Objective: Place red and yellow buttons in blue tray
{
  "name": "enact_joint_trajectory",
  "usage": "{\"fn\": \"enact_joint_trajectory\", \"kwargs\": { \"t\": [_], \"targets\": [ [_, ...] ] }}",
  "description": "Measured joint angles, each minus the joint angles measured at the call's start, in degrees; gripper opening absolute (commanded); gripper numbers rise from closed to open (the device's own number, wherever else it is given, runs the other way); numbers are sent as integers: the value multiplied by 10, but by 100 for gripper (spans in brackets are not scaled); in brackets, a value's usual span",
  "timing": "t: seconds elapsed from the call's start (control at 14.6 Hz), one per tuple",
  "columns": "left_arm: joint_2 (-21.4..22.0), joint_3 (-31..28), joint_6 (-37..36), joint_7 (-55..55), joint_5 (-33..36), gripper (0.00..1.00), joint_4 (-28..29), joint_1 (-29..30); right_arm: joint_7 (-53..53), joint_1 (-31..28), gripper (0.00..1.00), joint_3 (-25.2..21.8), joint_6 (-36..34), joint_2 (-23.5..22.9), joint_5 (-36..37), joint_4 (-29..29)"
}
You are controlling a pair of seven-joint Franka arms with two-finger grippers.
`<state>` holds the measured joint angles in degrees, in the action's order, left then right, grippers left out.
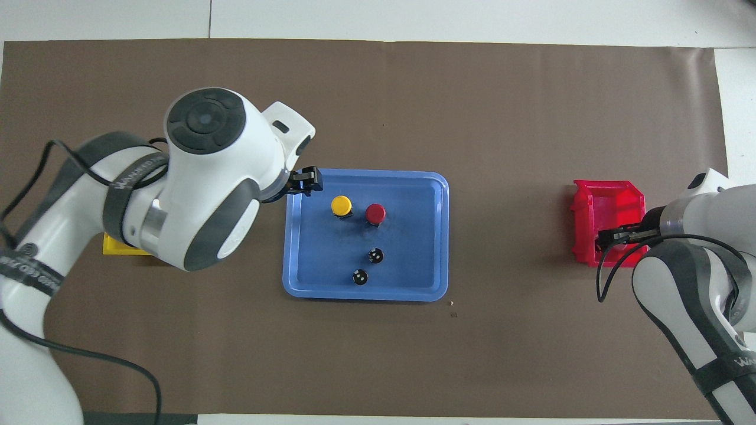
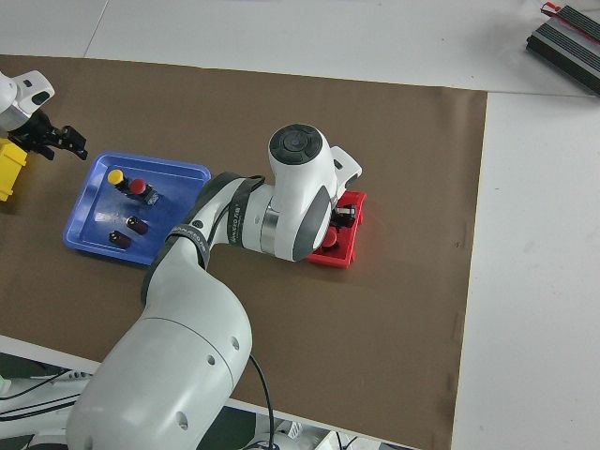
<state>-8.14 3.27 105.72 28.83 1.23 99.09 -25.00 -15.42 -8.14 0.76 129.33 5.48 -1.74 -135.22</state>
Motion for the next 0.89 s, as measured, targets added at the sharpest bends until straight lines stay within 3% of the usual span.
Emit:
{"fn": "enact_joint_trajectory", "kwargs": {
  "t": [0.27, 0.55, 0.75, 0.82, 0.89],
  "targets": [
    [93, -6, -132, -216, -2, 100, -24, 111, -9, -8, 63, 0, 1, 0, 0, -4],
    [114, -9, -182, -351, -27, 100, -70, 219, -9, -8, 61, 2, 7, 0, 0, -10],
    [114, -9, -152, -374, -27, 100, -56, 239, -9, -8, 55, 2, 26, 0, 0, -24],
    [115, -7, -114, -374, -27, 100, -28, 239, -9, -8, 49, 2, 27, 0, 0, -26],
    [117, -6, -69, -374, -27, 99, 10, 239, -9, -8, 34, 2, 27, 0, 0, -28]
  ]
}}
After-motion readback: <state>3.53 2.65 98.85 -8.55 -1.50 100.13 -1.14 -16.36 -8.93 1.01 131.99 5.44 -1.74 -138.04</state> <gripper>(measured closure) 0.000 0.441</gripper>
